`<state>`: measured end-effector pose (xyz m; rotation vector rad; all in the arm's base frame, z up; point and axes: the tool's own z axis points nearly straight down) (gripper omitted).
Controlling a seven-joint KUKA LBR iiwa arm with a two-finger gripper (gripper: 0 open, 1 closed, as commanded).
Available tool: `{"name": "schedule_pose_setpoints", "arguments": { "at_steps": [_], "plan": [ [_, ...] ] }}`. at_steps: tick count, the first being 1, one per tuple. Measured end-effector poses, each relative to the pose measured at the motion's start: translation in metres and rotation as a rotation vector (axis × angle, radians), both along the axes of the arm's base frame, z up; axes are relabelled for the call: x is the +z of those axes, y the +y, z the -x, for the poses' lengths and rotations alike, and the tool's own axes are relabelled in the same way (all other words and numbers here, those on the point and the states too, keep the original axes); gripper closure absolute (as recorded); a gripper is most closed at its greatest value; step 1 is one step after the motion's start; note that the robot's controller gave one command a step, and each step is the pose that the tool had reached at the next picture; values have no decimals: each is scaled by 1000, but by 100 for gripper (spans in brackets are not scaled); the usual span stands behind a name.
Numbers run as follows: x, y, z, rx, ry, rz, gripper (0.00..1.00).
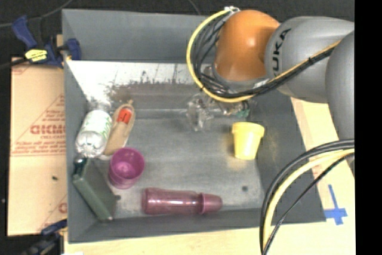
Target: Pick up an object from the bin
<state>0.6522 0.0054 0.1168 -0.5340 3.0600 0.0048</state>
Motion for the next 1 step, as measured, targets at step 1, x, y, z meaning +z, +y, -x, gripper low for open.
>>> {"name": "schedule_pose_setpoints", "arguments": {
  "at_steps": [1],
  "plan": [
    [-12,10,36,-257,-4,-8,100]
  ]
}}
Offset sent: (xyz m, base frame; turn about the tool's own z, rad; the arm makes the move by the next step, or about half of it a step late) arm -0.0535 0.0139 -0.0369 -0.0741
